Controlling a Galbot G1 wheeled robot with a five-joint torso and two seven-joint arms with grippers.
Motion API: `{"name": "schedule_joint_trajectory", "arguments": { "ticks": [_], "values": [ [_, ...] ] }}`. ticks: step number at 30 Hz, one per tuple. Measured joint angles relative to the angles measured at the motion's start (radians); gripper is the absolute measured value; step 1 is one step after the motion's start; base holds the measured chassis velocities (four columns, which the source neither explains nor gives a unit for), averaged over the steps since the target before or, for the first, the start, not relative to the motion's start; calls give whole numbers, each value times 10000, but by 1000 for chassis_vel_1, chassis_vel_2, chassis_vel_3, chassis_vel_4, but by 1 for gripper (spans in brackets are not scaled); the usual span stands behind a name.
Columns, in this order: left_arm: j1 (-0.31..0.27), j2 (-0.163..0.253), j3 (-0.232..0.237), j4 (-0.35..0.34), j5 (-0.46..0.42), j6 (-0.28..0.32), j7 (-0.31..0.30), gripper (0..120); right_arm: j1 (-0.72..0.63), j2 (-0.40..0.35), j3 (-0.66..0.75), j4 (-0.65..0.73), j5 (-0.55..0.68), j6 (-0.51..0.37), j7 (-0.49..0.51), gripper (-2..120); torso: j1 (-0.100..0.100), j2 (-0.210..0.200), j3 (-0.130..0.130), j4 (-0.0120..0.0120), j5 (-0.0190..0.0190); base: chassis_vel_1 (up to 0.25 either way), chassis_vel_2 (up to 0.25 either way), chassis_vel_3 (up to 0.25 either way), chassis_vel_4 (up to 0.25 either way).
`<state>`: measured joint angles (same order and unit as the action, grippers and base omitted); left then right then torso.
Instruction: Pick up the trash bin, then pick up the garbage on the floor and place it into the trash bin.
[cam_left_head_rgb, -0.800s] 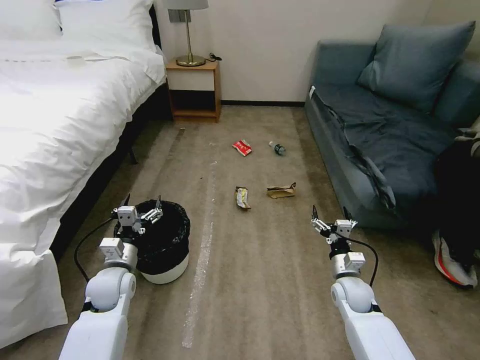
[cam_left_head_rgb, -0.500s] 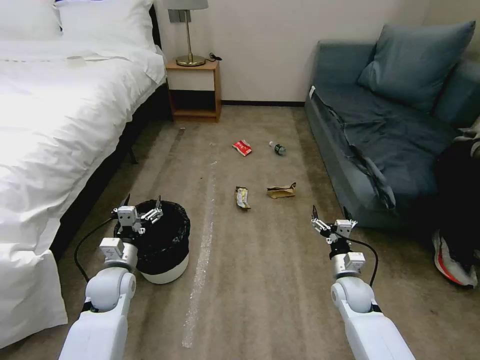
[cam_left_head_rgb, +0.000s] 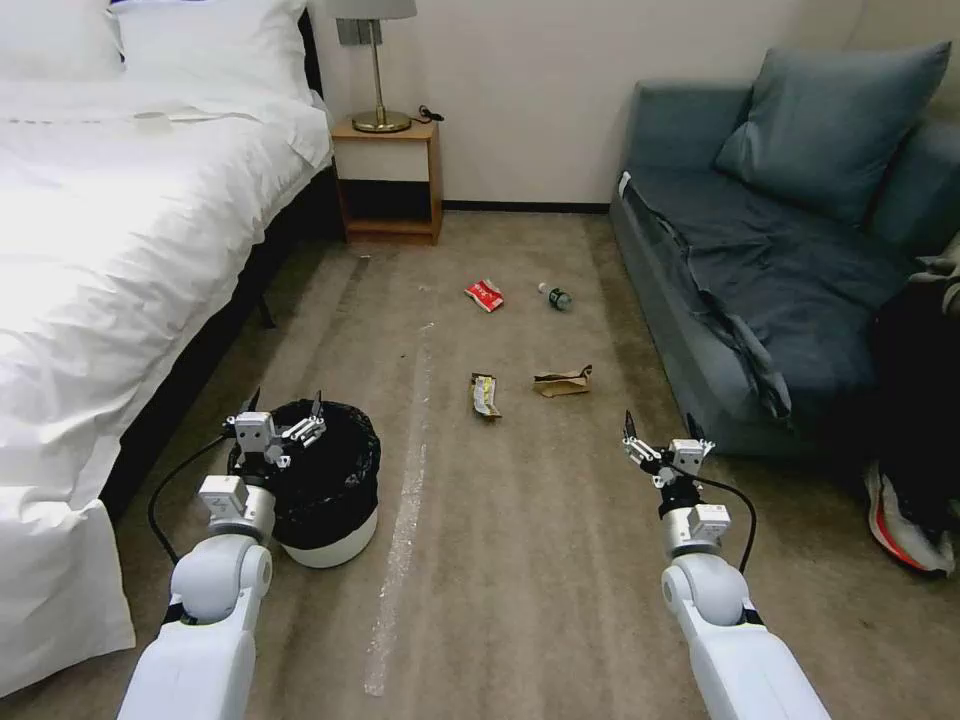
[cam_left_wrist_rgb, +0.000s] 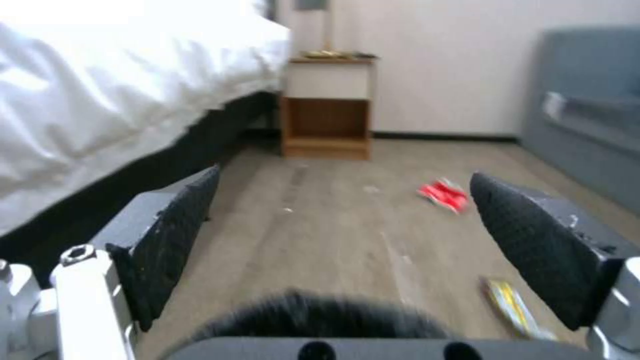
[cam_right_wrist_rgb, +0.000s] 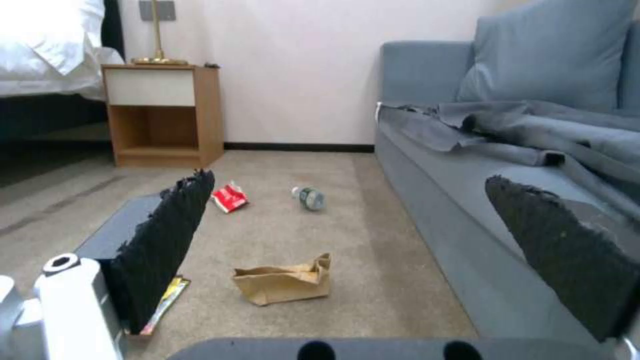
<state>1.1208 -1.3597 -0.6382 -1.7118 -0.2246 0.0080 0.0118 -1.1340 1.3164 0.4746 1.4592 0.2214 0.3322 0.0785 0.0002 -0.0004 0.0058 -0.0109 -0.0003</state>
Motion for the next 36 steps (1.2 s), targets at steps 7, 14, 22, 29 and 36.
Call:
{"name": "schedule_joint_trajectory", "arguments": {
  "ticks": [7, 14, 22, 29, 36],
  "values": [
    [-264, -41, -43, -1119, -343, 711, -378, 100, -530, 112, 1702, 1116, 38, -786, -541, 100, -1, 0, -2, -13, -3, 0, 0, 0, 0],
    [466, 196, 332, -2510, -1409, 2143, -286, 100, -1217, 276, 3897, 2573, 108, -1821, -1272, 100, 0, 0, -3, -17, 6, 0, 0, 0, 0],
    [1429, -174, 105, -2279, -1839, 3774, -3597, 100, -1594, 433, 3966, 3389, -724, -1810, -1918, 100, 0, 0, -1, 0, 11, 0, 0, 0, 0],
    [931, -536, 20, -1277, -2926, 4108, -5054, 100, -1664, 491, 3759, 3268, -817, -1617, -1931, 100, 0, 0, -1, -14, -3, 0, 0, 0, 0],
    [611, -910, 80, -849, -3611, 4253, -5823, 100, -1806, 559, 3705, 3134, -957, -1457, -1978, 100, -1, 1, -3, -14, 11, 0, 0, 0, 0]
  ]
}}
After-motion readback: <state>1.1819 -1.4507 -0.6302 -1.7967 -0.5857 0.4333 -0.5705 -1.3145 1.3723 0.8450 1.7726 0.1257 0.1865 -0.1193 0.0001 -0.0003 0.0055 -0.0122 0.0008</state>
